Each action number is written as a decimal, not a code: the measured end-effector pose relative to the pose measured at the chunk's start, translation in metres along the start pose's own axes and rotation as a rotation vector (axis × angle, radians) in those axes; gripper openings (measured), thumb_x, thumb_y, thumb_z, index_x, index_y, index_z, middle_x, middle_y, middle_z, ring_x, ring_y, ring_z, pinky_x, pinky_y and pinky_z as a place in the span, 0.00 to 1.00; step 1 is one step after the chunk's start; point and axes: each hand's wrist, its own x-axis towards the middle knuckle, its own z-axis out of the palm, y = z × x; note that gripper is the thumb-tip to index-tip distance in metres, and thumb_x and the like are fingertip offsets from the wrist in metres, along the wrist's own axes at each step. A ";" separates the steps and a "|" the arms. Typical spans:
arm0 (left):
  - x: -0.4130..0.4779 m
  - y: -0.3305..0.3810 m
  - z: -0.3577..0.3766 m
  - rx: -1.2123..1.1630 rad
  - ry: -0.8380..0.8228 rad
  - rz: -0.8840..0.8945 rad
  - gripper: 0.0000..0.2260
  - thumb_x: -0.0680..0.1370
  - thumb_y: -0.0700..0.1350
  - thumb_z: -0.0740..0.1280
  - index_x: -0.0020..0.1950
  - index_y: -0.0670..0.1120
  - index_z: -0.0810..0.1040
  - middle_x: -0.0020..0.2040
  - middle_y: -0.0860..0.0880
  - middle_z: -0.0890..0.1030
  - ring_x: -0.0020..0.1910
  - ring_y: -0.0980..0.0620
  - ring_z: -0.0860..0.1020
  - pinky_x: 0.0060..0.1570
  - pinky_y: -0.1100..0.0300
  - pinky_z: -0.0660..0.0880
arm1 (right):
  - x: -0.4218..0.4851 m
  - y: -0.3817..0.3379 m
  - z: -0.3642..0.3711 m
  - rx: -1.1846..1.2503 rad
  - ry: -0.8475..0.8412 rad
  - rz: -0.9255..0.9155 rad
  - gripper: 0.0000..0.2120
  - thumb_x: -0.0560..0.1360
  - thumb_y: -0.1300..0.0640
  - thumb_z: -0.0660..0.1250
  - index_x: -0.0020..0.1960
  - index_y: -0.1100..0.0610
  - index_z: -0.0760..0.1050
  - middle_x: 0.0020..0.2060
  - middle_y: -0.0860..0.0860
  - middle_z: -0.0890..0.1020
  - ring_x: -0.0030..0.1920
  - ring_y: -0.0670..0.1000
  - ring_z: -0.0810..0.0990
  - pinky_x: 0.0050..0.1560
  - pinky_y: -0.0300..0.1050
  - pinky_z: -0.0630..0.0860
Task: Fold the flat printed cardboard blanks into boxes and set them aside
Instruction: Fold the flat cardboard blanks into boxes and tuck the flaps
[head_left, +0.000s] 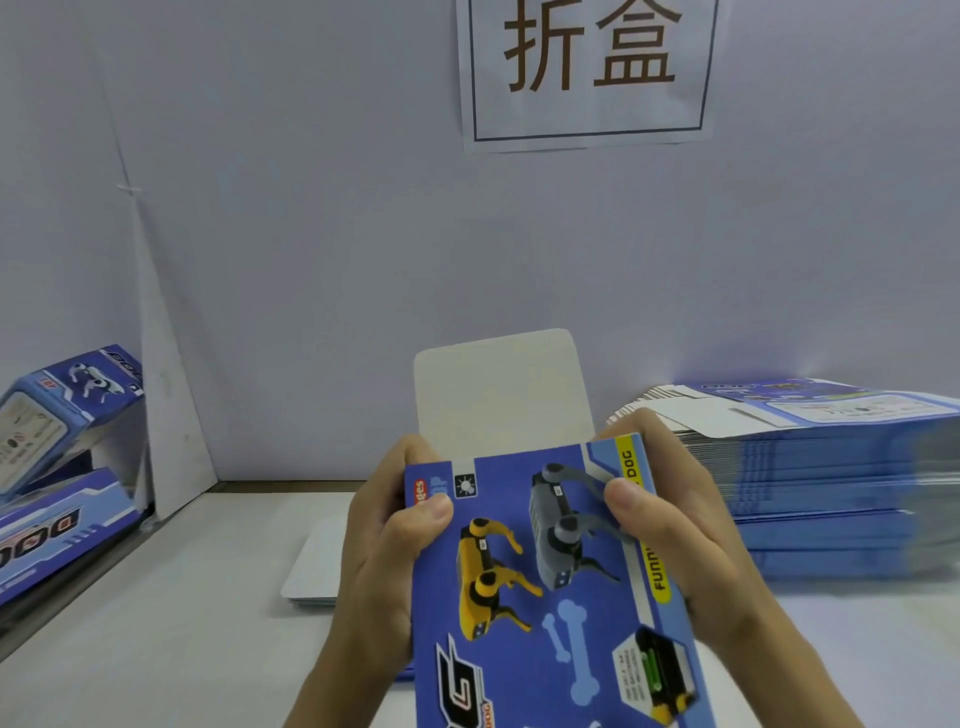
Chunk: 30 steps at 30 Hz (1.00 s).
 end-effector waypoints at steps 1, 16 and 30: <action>0.001 0.000 -0.001 -0.015 0.007 -0.002 0.04 0.62 0.49 0.67 0.31 0.51 0.74 0.29 0.49 0.75 0.25 0.52 0.76 0.25 0.61 0.75 | 0.000 0.000 0.001 0.004 -0.010 -0.001 0.11 0.70 0.47 0.64 0.46 0.54 0.72 0.38 0.60 0.78 0.36 0.61 0.80 0.34 0.51 0.78; 0.002 0.000 -0.005 -0.032 0.018 -0.029 0.07 0.60 0.48 0.67 0.29 0.48 0.70 0.27 0.45 0.69 0.23 0.51 0.72 0.23 0.61 0.72 | 0.000 0.003 0.002 -0.061 -0.001 -0.010 0.10 0.70 0.48 0.65 0.43 0.55 0.71 0.35 0.58 0.74 0.33 0.59 0.75 0.29 0.54 0.72; 0.003 0.005 0.010 1.008 -0.155 0.365 0.54 0.61 0.66 0.71 0.76 0.62 0.40 0.76 0.64 0.48 0.78 0.55 0.50 0.70 0.54 0.64 | 0.008 0.014 0.025 -0.458 0.456 -0.316 0.25 0.59 0.43 0.77 0.47 0.42 0.64 0.54 0.47 0.65 0.53 0.51 0.72 0.48 0.38 0.73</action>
